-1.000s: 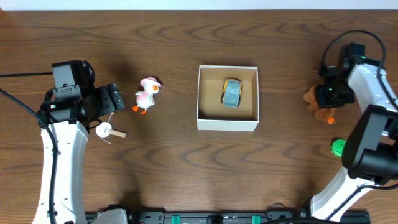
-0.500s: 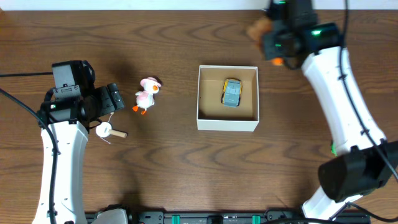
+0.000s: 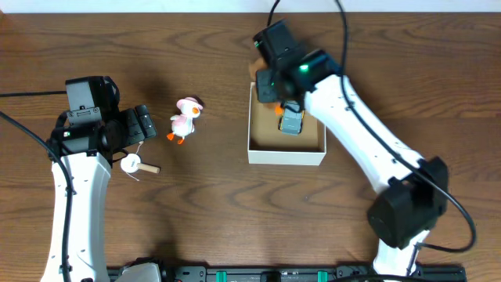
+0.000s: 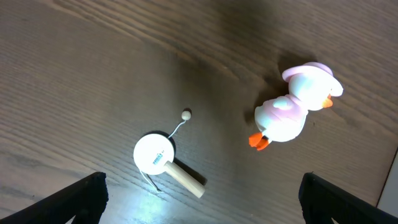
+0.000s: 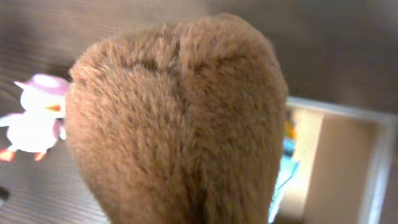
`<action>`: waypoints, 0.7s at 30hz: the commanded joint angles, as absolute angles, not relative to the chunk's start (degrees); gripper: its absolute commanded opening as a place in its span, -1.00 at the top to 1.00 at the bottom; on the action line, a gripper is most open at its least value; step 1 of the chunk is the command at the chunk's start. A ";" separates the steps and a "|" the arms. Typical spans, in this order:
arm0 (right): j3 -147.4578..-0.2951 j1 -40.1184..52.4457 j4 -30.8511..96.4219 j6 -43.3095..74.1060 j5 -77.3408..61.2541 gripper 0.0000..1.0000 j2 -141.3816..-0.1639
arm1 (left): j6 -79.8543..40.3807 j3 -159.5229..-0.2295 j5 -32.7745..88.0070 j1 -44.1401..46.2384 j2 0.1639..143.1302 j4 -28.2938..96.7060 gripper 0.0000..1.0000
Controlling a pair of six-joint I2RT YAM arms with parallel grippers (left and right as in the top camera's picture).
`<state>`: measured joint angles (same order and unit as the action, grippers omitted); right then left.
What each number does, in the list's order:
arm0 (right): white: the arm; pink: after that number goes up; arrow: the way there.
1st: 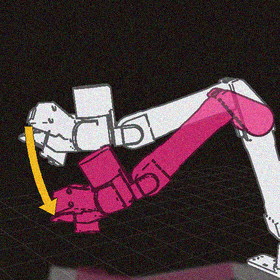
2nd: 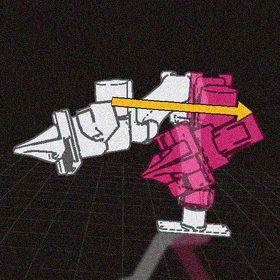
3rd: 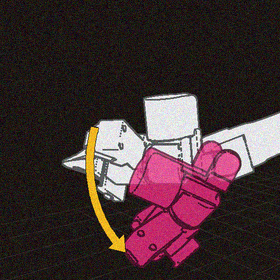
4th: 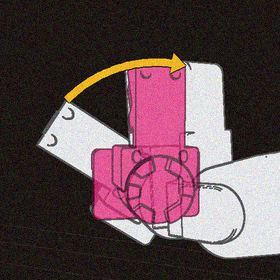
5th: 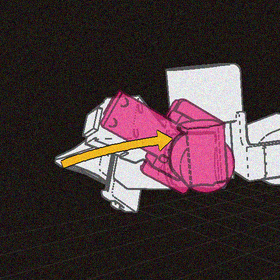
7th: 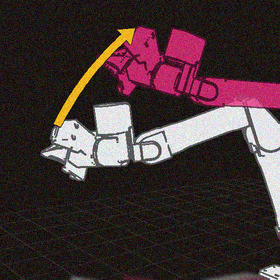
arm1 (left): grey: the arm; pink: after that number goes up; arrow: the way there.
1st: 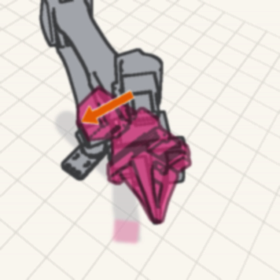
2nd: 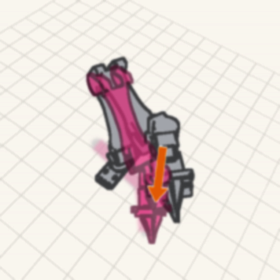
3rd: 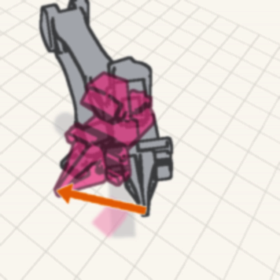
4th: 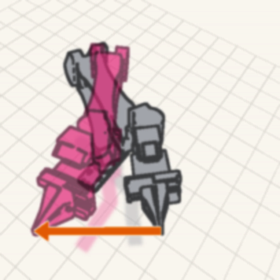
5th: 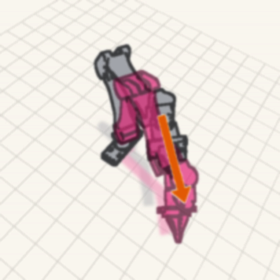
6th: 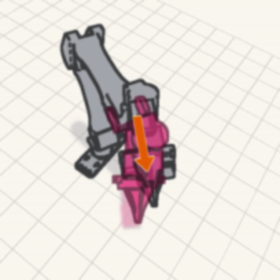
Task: Pack container
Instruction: 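Carry the brown plush with the right gripper into the box beside truck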
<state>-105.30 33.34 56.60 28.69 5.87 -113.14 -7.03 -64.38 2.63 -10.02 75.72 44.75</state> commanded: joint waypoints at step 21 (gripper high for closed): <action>-105.10 34.15 61.10 36.14 2.50 0.28 -120.14 | -6.24 -65.93 2.37 -10.33 76.07 44.69 -0.96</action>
